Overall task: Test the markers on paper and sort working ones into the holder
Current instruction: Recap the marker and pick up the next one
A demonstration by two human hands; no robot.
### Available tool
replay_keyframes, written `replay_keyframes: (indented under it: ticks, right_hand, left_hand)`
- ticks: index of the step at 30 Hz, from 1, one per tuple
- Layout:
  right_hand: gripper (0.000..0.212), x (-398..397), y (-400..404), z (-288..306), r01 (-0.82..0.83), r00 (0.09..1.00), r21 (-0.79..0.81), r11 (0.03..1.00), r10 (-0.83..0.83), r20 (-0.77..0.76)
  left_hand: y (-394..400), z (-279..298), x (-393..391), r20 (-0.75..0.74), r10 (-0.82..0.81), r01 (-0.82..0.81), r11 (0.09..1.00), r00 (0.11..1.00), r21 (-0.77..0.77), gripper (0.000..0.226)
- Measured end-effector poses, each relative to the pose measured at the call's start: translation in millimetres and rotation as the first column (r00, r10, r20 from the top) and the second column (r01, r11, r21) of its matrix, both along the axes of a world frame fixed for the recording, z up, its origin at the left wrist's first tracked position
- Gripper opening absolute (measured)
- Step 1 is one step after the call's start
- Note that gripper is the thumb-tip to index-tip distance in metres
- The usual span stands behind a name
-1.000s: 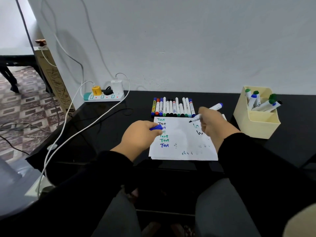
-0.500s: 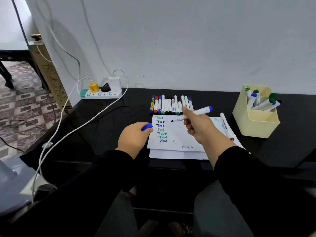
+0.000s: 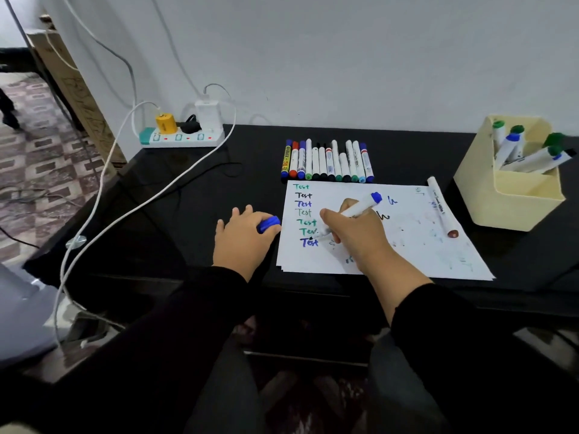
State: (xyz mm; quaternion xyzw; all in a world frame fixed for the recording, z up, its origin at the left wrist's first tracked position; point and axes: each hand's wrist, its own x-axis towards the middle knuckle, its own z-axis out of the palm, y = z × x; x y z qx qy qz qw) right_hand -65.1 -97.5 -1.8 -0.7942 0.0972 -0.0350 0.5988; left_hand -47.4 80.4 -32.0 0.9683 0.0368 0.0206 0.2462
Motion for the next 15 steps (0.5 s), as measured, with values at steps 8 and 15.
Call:
replay_keyframes:
  ticks: [8,15]
  right_hand:
    - [0.04,-8,3,-12,-0.053,0.995,-0.023,0.998,0.054,0.082]
    - [0.035,-9,6,-12,-0.166,0.981,-0.134,0.977,0.177,0.081]
  left_hand:
    - [0,-1,0,0.004,0.0,0.0,0.999,1.0,0.04,0.036]
    - [-1,0,0,-0.006,-0.005,0.005,0.997,1.0,0.071,0.038]
